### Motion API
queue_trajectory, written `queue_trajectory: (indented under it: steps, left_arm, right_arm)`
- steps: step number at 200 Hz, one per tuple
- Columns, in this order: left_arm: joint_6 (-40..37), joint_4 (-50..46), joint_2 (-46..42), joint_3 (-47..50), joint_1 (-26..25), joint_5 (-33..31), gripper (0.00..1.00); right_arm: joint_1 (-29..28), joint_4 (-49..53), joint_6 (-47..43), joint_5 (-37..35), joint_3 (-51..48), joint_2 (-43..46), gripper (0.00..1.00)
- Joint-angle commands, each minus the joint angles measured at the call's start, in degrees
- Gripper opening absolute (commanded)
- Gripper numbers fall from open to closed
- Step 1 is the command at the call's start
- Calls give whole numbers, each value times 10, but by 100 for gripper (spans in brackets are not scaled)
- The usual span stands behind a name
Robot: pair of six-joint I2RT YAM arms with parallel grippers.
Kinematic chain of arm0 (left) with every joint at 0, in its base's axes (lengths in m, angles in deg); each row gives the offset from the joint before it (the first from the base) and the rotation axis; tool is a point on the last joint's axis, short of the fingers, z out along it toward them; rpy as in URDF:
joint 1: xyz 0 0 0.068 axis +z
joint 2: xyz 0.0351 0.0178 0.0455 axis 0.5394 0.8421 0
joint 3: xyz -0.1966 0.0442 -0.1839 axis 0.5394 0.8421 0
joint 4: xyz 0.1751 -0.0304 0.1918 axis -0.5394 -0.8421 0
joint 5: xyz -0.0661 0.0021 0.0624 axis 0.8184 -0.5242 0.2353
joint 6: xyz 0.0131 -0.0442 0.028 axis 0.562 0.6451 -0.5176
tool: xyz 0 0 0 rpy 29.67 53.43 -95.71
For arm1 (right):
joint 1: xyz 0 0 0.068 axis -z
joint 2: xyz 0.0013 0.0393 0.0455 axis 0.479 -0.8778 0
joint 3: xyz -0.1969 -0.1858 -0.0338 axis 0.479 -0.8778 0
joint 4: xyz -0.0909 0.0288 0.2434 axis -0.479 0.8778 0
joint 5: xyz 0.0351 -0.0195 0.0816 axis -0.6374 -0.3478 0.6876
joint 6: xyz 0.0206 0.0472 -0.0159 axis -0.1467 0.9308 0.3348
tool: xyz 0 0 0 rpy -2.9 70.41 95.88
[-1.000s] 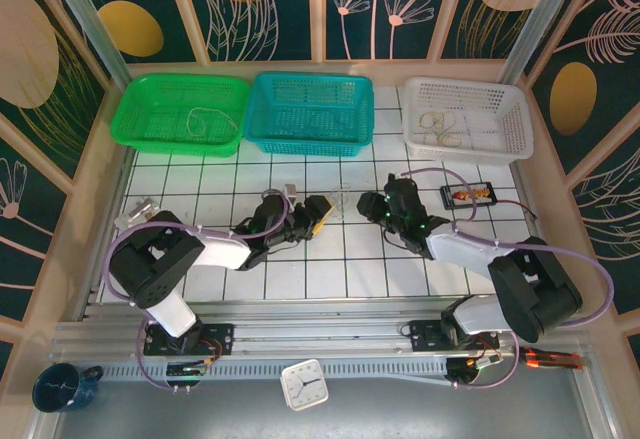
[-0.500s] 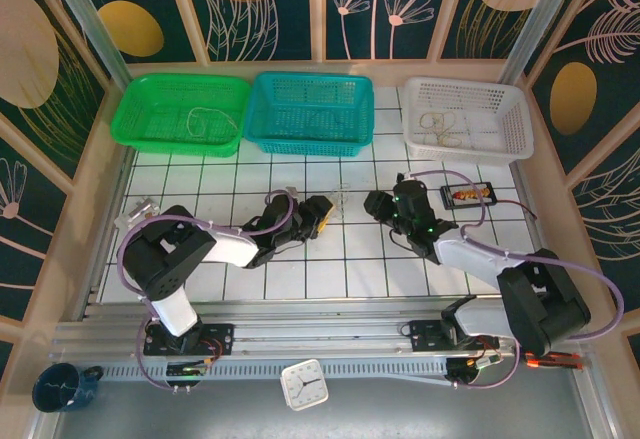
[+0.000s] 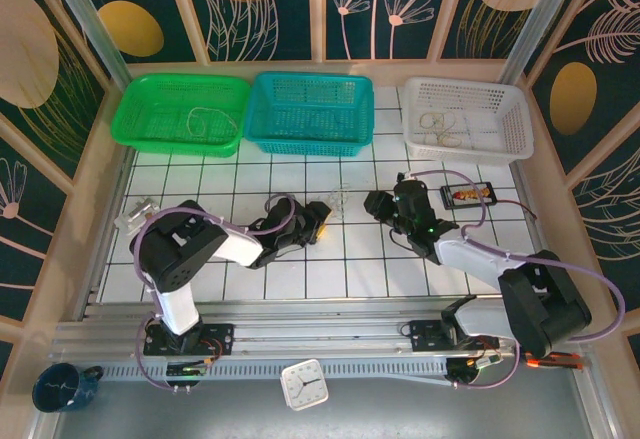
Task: Untangle the cables
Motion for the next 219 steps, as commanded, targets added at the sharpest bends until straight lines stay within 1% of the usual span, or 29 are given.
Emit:
queue_trajectory:
  steps: [1,29,78,115,142,171,205,219]
  left_arm:
    - [29,24,19,-21,-3,-1,47]
    - [27,31,31,-28,-3,-4,41]
    - [29,37,47,-36,-1,-16,29]
    - [24,41,49,-34,10,-25,22]
    - [17,45,49,-34,19,-23,13]
    - [2,50,43,-34,25,-16,0]
    - [-45,52,14,-40,34,4,0]
    - [-62,57,4,-47,39,28,0]
  right_arm:
    - [5,-1,7,-11,3,20,39]
    - [5,3,7,-13,0,26,39]
    - [5,5,8,-14,-3,32,39]
    - [5,5,8,-12,-6,38,39]
    - [5,3,8,-8,-8,41,39]
    - [4,-4,3,3,-9,42,39]
    - [4,-19,-15,19,-7,40,39]
    - [4,-24,-26,22,-6,41,39]
